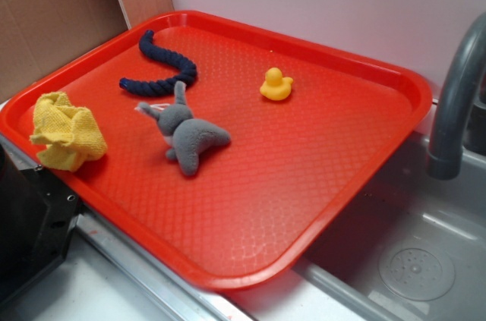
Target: Grab the yellow duck.
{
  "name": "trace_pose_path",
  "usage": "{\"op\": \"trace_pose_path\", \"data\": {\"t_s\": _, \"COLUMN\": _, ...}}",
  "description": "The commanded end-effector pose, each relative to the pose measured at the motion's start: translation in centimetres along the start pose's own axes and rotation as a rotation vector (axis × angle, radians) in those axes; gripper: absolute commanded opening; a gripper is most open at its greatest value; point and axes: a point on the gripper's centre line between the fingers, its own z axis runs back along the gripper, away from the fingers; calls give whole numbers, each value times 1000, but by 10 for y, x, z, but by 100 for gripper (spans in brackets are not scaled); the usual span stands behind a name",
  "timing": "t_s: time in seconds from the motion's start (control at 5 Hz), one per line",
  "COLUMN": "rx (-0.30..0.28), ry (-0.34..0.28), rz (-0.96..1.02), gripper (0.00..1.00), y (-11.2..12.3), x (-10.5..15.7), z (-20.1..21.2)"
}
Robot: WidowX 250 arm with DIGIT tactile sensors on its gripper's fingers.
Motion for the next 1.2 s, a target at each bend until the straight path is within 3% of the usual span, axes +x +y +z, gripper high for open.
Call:
{"op": "trace_pose_path", "data": {"t_s": 0.0, "rx": 0, "ry": 0, "rz": 0, "gripper": 100, "y": 0, "x": 0, "z": 0}}
{"op": "trace_pose_path", "data": {"t_s": 0.2, "rx": 114, "ry": 146, "rz": -9, "gripper": 100, "y": 28, "x": 23, "z": -32}}
{"op": "trace_pose_path", "data": {"t_s": 0.4, "rx": 83, "ry": 119, "rz": -134, "gripper": 100, "y": 19, "x": 67, "z": -61}}
{"op": "trace_pose_path", "data": {"t_s": 0.6, "rx": 18, "ry": 47, "rz": -272, "gripper": 100, "y": -4, "x": 112, "z": -95}}
{"op": "trace_pose_path", "data": {"t_s": 0.8, "rx": -27, "ry": -9, "rz": -420, "gripper": 100, "y": -32, "x": 137, "z": -115}}
{"op": "trace_pose_path", "data": {"t_s": 1.0, "rx": 17, "ry": 3, "rz": -516, "gripper": 100, "y": -63, "x": 149, "z": -138}}
